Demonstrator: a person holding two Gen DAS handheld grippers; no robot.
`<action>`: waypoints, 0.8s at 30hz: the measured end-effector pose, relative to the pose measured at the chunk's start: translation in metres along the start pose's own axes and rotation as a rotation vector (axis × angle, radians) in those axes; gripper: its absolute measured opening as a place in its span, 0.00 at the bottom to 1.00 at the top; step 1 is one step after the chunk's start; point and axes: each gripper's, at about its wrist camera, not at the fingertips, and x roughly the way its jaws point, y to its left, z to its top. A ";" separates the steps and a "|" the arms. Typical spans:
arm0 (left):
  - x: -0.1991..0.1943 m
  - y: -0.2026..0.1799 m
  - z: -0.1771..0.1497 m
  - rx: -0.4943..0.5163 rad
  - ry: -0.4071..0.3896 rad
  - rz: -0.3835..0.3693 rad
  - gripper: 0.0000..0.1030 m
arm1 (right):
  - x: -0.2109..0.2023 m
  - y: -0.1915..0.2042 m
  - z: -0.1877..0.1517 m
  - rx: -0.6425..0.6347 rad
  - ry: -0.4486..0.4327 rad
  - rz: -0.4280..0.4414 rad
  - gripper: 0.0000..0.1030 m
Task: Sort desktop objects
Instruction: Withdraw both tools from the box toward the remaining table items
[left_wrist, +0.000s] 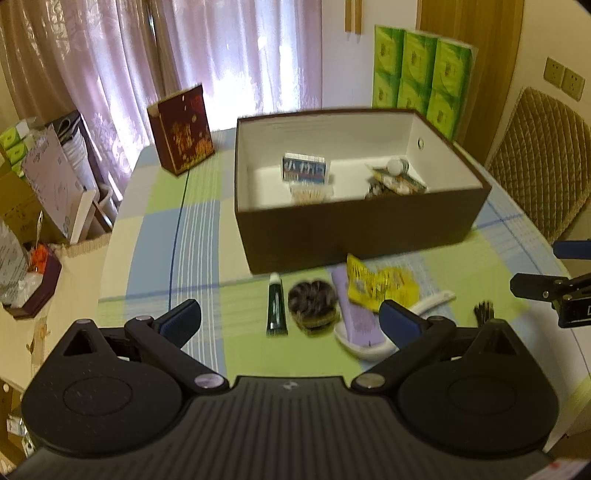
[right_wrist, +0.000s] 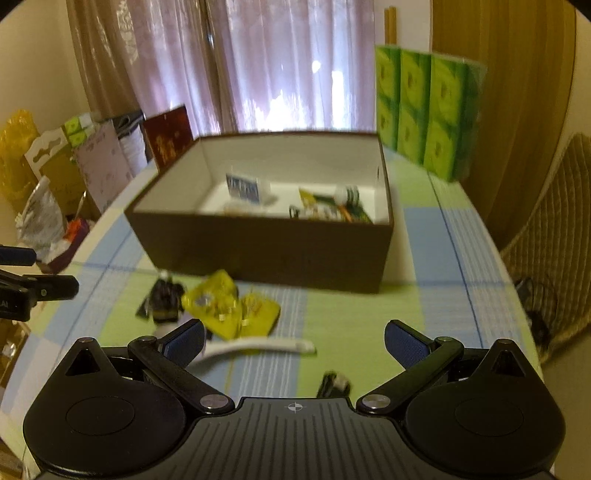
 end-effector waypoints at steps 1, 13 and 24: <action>0.001 0.000 -0.003 0.001 0.010 -0.003 0.98 | 0.000 0.000 -0.004 0.001 0.011 0.000 0.98; 0.009 -0.006 -0.025 0.007 0.059 -0.010 0.98 | 0.012 0.005 -0.038 -0.028 0.112 0.013 0.98; 0.019 -0.006 -0.038 0.006 0.103 -0.005 0.98 | 0.027 0.003 -0.055 -0.007 0.164 0.011 0.98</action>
